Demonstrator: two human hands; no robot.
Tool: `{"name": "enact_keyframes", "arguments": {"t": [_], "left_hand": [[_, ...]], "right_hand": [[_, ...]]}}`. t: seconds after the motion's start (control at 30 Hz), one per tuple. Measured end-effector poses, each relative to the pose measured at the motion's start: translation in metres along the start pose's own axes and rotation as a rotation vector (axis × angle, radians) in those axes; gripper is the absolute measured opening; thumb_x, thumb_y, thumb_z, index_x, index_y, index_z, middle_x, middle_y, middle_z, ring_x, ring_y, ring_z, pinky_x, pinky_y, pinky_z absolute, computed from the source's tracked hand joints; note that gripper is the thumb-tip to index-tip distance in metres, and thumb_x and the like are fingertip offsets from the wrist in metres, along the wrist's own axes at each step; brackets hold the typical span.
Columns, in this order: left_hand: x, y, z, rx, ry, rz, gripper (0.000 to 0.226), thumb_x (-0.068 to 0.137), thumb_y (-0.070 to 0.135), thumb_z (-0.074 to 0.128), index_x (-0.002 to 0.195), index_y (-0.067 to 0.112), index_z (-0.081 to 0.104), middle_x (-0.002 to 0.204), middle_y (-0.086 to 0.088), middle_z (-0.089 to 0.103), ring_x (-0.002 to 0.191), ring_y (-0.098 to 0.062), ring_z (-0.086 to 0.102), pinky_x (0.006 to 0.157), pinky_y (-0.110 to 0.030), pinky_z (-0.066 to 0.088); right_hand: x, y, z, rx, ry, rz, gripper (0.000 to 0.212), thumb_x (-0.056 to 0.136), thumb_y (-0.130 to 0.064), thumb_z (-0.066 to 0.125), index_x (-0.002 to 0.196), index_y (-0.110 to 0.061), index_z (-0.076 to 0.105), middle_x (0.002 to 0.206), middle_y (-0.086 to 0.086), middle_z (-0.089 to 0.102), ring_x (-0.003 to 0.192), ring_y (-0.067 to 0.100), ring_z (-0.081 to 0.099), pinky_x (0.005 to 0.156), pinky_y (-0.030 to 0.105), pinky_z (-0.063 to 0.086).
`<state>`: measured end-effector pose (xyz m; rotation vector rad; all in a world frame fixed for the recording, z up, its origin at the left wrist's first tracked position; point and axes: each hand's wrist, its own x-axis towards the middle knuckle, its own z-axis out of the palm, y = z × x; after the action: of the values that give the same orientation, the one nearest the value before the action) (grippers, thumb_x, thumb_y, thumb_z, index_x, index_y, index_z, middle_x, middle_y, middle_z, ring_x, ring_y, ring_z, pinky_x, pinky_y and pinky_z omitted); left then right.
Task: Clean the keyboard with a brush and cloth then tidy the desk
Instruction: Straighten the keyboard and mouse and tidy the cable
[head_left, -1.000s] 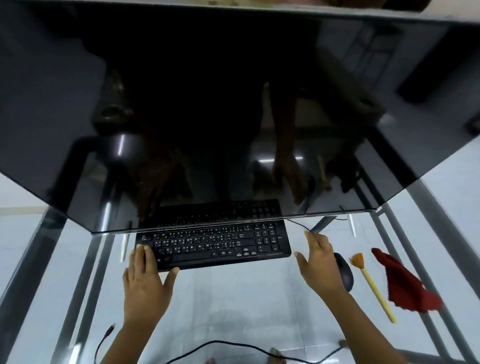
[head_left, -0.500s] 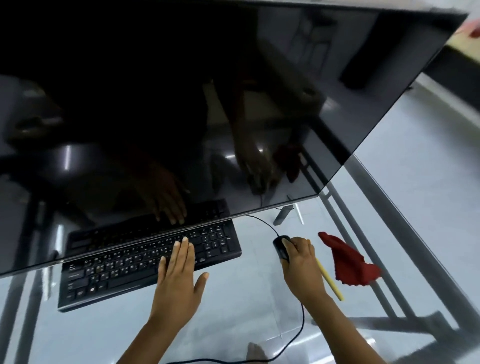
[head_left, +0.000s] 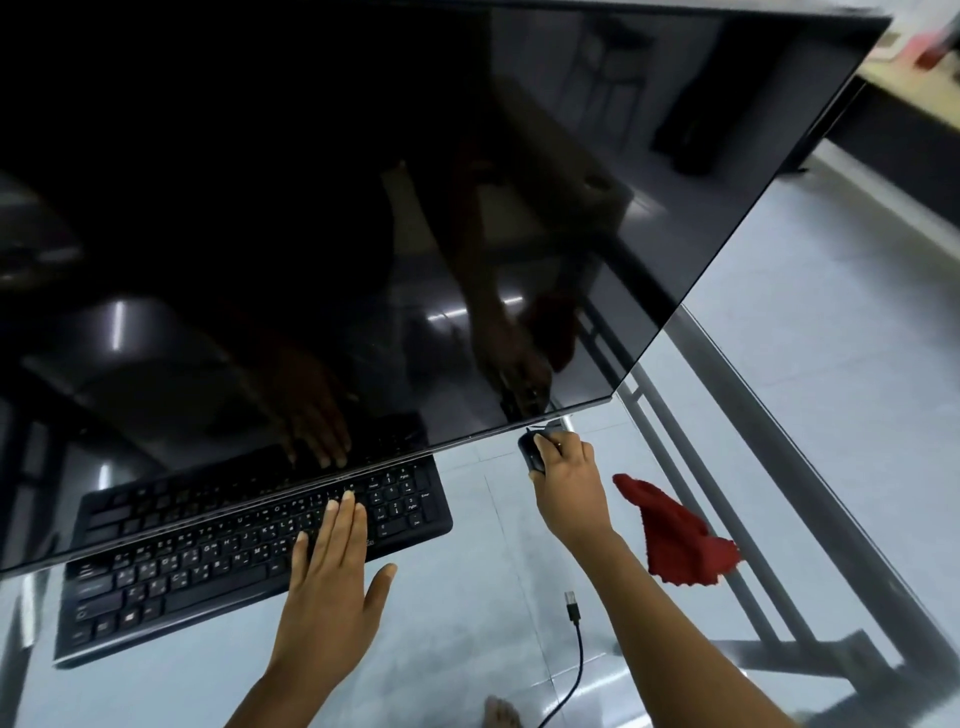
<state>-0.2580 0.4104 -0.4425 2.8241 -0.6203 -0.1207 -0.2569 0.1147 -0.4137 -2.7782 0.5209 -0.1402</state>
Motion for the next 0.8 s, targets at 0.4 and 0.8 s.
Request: {"name": "enact_keyframes", "arguments": {"t": [0.4, 0.8], "left_hand": [[-0.011, -0.011, -0.004, 0.005, 0.023, -0.016, 0.074, 0.095, 0.055, 0.022, 0.15, 0.005, 0.016, 0.16, -0.003, 0.01, 0.148, -0.015, -0.002, 0.117, -0.036, -0.003], [-0.124, -0.117, -0.037, -0.038, 0.073, -0.449, 0.068, 0.095, 0.046, 0.046, 0.146, 0.004, 0.033, 0.154, -0.012, 0.03, 0.145, -0.027, 0.022, 0.116, -0.048, 0.02]], "right_hand": [[-0.018, -0.015, 0.0, 0.003, 0.135, -0.029, 0.045, 0.076, -0.007, 0.076, 0.119, -0.003, 0.064, 0.115, 0.016, 0.06, 0.102, 0.035, 0.057, 0.082, 0.045, 0.055], [-0.118, -0.173, 0.039, 0.133, -0.133, -0.568, 0.043, 0.075, -0.018, 0.075, 0.117, -0.014, 0.065, 0.108, 0.004, 0.056, 0.093, 0.024, 0.058, 0.081, 0.036, 0.054]]}}
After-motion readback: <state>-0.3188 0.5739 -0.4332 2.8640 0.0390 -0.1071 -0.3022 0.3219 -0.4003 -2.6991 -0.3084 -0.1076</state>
